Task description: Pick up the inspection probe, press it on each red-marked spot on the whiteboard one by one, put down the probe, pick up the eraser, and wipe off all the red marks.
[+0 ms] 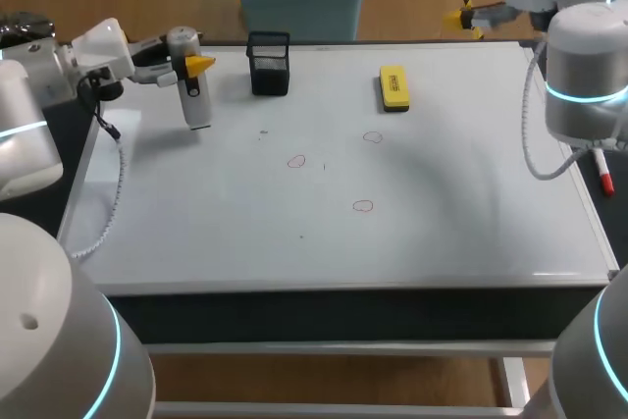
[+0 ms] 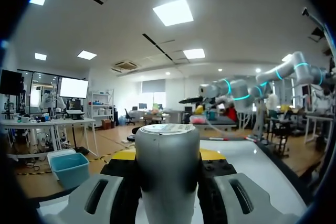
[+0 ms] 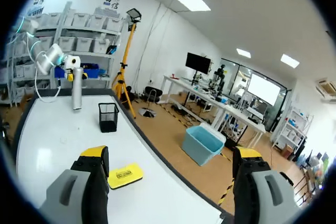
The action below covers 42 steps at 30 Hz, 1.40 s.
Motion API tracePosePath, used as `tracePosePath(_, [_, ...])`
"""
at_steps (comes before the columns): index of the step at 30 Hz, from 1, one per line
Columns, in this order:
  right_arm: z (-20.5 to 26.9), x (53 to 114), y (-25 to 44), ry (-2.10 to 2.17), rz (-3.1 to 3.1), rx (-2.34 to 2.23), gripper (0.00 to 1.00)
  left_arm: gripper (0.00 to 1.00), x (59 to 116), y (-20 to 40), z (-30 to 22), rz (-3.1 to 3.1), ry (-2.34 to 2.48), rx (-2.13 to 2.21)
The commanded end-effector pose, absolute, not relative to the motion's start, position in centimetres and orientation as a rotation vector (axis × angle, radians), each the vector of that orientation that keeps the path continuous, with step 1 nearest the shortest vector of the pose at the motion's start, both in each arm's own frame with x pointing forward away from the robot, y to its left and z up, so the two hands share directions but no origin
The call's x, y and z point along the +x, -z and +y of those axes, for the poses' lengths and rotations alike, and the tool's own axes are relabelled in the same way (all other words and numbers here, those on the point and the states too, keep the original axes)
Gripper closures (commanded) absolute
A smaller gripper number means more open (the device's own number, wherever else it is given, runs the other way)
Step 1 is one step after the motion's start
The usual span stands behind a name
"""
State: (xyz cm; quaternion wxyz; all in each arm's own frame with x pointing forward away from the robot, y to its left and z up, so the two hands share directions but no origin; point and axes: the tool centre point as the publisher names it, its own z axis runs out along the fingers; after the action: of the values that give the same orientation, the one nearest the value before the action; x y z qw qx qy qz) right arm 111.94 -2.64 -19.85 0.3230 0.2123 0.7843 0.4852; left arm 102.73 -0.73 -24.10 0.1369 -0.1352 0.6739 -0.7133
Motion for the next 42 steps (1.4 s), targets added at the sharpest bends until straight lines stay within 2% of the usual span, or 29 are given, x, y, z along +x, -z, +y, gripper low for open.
tracePosePath(1, [-0.7, 113.2, 19.1, -1.198, 2.380, 0.109, 0.00, 1.00, 102.8, 24.1, -0.8, 1.946, 2.067, -0.389])
tracePosePath(8, [3.5, 112.3, 21.2, -0.940, 2.754, -0.489, 0.00, 1.00, 102.8, 24.1, -0.8, 1.946, 2.067, -0.389])
tracePosePath(20, [6.3, 111.1, 24.4, -0.426, 2.947, -1.031, 0.00, 1.00, 102.8, 24.1, -0.8, 1.946, 2.067, -0.389])
tracePosePath(24, [6.4, 111.0, 24.8, -0.262, 3.004, -1.024, 0.00, 1.00, 102.8, 24.1, -0.8, 1.946, 2.067, -0.389])
tracePosePath(42, [6.4, 111.0, 24.8, -0.262, 3.004, -1.024, 0.00, 1.00, 102.8, 24.1, -0.8, 1.946, 2.067, -0.389])
